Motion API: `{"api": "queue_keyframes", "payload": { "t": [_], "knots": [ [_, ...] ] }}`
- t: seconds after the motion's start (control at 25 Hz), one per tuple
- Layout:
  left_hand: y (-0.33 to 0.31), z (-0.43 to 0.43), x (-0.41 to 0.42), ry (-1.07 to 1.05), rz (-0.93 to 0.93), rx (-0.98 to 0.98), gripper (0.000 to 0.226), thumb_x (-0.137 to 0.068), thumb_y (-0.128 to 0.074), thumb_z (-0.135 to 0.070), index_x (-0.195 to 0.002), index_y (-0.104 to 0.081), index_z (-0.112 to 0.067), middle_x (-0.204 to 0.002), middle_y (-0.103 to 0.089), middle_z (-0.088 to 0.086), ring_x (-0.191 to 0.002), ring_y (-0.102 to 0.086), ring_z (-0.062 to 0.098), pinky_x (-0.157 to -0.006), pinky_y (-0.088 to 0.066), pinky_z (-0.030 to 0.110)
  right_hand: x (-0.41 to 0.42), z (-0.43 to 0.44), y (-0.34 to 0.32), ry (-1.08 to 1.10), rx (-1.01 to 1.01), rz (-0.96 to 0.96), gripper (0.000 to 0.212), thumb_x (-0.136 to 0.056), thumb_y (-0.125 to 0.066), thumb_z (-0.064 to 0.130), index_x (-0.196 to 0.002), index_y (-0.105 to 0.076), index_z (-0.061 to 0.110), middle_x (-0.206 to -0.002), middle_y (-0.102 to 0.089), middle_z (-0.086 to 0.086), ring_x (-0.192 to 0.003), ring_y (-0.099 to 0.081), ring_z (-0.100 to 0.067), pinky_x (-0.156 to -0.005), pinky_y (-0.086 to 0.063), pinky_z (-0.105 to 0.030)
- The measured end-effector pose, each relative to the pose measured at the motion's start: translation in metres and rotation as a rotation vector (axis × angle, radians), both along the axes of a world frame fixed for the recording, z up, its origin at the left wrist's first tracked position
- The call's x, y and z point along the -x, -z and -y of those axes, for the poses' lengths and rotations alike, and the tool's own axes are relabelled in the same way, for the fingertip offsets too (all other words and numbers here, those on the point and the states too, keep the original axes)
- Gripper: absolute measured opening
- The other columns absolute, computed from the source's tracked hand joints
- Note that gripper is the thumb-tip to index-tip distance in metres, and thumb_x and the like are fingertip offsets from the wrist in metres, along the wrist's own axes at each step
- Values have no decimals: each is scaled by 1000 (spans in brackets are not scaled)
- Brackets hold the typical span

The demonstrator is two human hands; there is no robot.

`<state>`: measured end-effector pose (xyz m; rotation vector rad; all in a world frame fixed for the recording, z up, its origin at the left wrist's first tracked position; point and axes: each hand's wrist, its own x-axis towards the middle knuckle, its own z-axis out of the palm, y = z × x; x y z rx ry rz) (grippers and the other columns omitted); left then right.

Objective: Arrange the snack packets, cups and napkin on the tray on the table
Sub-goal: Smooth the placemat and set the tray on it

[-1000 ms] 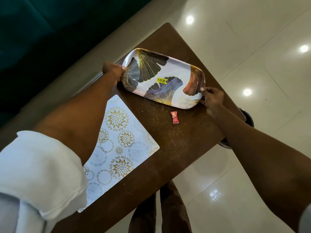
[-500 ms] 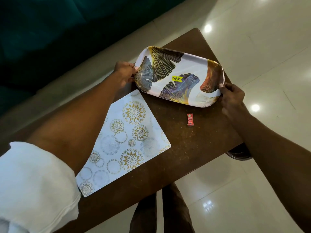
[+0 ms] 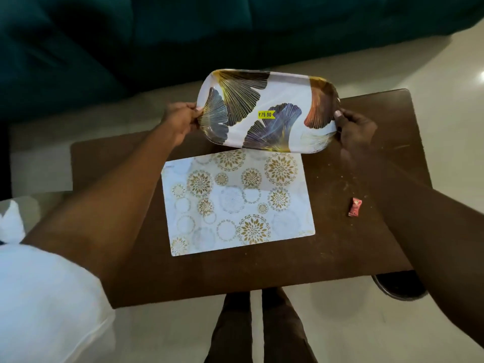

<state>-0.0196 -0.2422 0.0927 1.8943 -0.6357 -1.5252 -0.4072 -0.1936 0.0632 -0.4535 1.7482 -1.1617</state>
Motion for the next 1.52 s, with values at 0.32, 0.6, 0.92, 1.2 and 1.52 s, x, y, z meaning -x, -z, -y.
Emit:
{"api": "queue_keyframes", "payload": {
  "t": [0.32, 0.6, 0.92, 1.2, 1.52],
  "knots": [
    [54, -146, -79, -295, -48, -196, 22, -98, -61, 4, -86, -61, -14, -88, -66, 5, -77, -65, 14, -52, -59, 22, -82, -56, 52, -188, -134, -13, 27, -96, -71, 5, -120, -71, -8, -91, -75, -5, -86, -71, -26, -82, -64, -38],
    [96, -224, -82, -318, -19, -253, 30, -94, -68, 3, -124, -64, 7, -117, -70, 21, -94, -70, 24, -79, -63, 36, -86, -122, 82, -153, -297, -39, 28, -98, -69, 7, -124, -71, -3, -116, -73, -18, -110, -69, -33, -100, -58, -48],
    [106, -237, -79, -302, 110, -230, 33, -95, -66, 6, -128, -63, 9, -125, -68, 26, -91, -68, 24, -62, -59, 23, -97, -153, 89, -123, -334, -76, 27, -98, -70, 12, -123, -73, 1, -119, -74, -20, -115, -70, -38, -102, -57, -53],
    [114, -239, -78, -294, 94, -210, 35, -94, -67, 6, -129, -63, 10, -127, -67, 29, -103, -67, 30, -97, -57, 43, -97, -158, 86, -125, -315, -139, 27, -99, -70, 15, -123, -74, 4, -116, -76, -12, -110, -72, -29, -98, -60, -42],
    [112, -237, -77, -295, 62, -207, 37, -93, -68, 8, -129, -62, 10, -127, -67, 29, -105, -67, 29, -95, -57, 39, -97, -150, 85, -105, -305, -144, 28, -99, -69, 13, -125, -72, 1, -119, -74, -14, -114, -71, -31, -98, -60, -38]
  ]
}}
